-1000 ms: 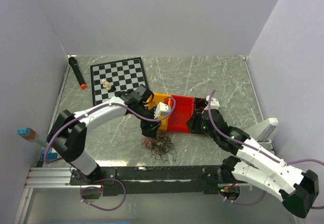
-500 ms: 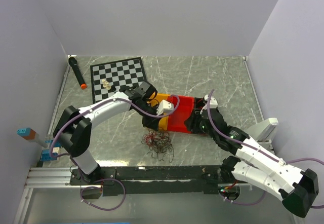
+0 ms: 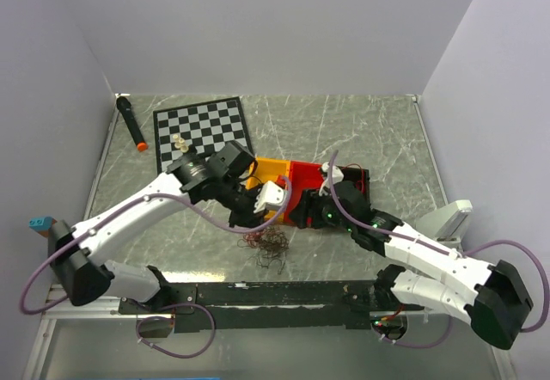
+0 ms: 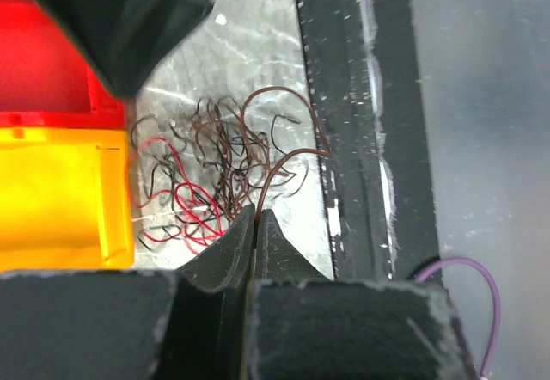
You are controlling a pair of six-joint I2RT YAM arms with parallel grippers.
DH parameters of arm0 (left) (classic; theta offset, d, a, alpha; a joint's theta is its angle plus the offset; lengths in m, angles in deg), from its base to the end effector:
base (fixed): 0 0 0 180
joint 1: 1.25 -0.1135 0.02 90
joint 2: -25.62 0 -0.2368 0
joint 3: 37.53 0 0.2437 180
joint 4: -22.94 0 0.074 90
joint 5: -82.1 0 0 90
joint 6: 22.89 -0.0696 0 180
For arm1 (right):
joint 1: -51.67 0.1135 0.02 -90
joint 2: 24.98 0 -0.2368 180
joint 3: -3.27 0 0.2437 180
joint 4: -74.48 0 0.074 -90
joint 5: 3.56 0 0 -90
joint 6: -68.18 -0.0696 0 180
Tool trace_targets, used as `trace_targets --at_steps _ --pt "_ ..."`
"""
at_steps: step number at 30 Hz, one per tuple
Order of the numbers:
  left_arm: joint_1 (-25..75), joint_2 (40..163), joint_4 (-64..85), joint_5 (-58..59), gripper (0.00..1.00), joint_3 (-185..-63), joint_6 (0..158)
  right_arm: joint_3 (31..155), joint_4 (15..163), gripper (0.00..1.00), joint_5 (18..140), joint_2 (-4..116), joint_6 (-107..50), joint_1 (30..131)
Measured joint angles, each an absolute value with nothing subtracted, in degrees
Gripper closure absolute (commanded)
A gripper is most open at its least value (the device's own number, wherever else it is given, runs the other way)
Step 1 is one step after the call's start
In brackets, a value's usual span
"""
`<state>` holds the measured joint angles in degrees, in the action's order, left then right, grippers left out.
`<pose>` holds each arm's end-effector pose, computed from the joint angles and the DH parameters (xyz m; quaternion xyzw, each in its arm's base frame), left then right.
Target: Untangle the cables
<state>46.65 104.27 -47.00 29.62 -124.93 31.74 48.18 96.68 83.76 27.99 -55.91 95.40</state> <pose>0.1539 -0.2336 0.2695 0.6691 0.6323 -0.3353 0.2002 0.1731 0.1701 0.1960 -0.0844 0.8629 0.3285 0.3747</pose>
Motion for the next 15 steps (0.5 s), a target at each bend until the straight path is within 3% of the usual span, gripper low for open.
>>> trace_targets --at_steps 15 --pt "47.74 94.44 -51.67 24.55 0.99 -127.77 32.46 48.84 87.04 0.23 77.73 31.05 -53.52 104.99"
